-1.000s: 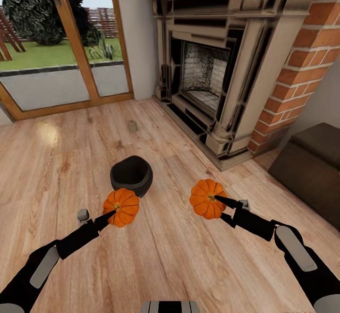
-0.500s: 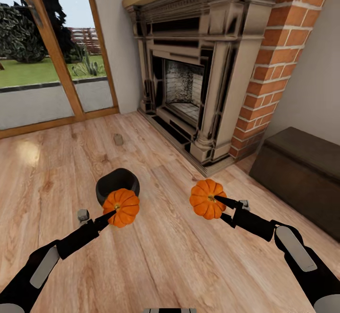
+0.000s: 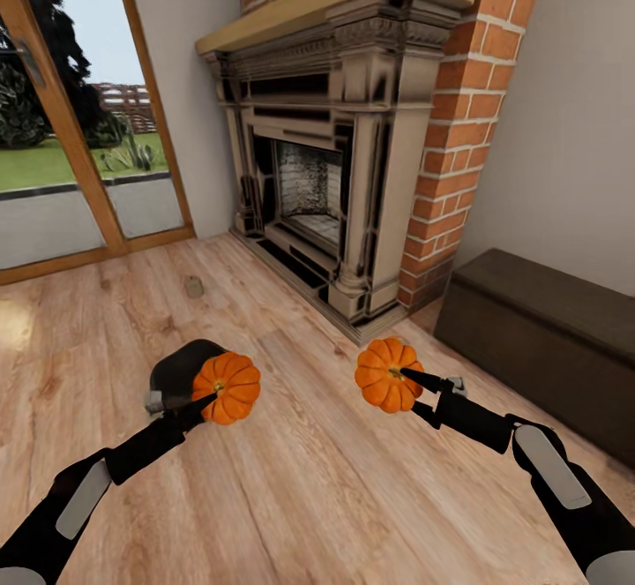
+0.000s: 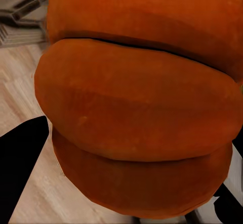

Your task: Place each of the two pumpkins and all three candles from the living room inside a cabinet in the living room (use any cabinet), then make sure every cabinet is closed, and position the cauldron so it is next to a table in the living room.

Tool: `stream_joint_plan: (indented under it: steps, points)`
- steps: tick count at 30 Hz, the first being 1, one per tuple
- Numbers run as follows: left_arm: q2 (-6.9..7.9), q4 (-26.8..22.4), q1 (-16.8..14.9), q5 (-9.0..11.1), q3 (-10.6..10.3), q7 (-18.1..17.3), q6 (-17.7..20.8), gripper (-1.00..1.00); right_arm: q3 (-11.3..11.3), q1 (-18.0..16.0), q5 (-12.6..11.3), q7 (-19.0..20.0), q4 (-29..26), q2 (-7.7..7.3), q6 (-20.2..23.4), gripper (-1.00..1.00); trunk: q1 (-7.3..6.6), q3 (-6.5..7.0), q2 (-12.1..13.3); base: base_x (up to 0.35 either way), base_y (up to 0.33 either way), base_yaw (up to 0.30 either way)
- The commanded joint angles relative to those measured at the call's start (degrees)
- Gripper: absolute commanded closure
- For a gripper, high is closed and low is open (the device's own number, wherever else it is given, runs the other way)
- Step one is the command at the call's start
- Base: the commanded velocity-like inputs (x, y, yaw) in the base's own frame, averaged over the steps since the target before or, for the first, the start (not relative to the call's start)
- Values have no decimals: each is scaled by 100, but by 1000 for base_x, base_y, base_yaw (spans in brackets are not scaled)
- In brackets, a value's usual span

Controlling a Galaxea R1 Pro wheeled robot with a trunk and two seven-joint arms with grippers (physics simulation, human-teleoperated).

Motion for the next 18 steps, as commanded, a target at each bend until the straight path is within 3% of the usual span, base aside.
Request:
stream_joint_plan:
  steps: [1,18]
  points:
    - [-1,-1,0,28,-1,-3,46,100,7,-6,-65,38,7,-5,21,100,-4,25,0,0,0,-222]
    - [1,-7,0,28,-3,-9,46,100,7,-6,-65,29,5,-7,-67,100,-47,513,22,0,0,-221]
